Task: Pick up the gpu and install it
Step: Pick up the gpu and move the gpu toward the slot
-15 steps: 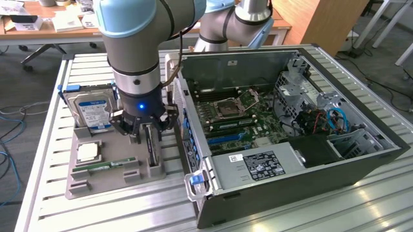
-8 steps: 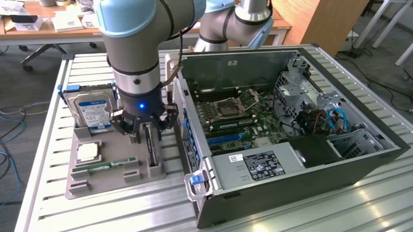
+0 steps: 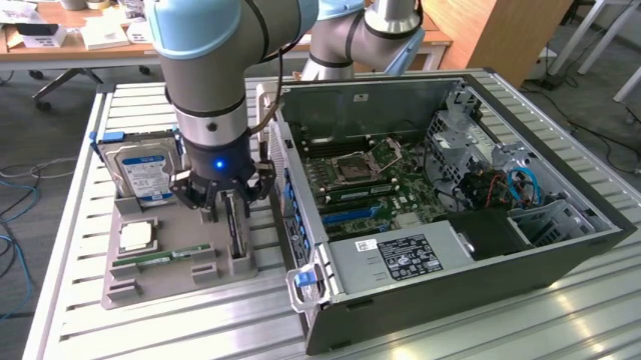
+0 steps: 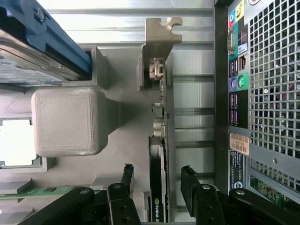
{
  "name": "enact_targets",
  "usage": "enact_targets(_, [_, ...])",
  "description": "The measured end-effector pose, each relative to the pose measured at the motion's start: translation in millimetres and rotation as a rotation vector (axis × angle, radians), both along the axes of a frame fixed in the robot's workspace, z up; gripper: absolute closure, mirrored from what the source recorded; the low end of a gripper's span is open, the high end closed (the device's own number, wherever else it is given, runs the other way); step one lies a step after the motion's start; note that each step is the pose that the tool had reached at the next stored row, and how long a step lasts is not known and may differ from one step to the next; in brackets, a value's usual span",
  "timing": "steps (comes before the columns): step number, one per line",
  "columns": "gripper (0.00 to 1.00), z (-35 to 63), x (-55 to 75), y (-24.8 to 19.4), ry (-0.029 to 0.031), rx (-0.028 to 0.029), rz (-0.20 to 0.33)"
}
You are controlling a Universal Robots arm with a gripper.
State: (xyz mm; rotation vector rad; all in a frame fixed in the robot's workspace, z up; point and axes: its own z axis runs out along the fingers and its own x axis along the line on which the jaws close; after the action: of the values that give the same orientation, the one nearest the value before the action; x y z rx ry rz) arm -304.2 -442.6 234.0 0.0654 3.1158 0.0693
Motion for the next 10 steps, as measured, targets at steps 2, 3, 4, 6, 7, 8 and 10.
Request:
enact_targets(2, [0.47,-1.1,-0.2,0.0,0.0000,-0.0001,0.000])
enact_targets(3, [0.47,-1.6,-0.4,0.0,0.0001,-0.0001,0.000])
enact_targets(4, [0.47,-2.0,-0.5,0.0,0.0001,-0.0001,0.000])
enact_targets(6, [0.47,-2.0,-0.5,0.0,0.0003,-0.0002,0.000])
enact_targets(7, [0.47,-1.9,-0.5,0.0,0.0003,-0.0003,0.000])
enact_targets(8, [0.47,-2.0,-0.5,0.0,0.0002,-0.0002,0.000])
enact_targets(10, [0.47,-2.1,-0.5,0.0,0.0001,-0.0001,0.000])
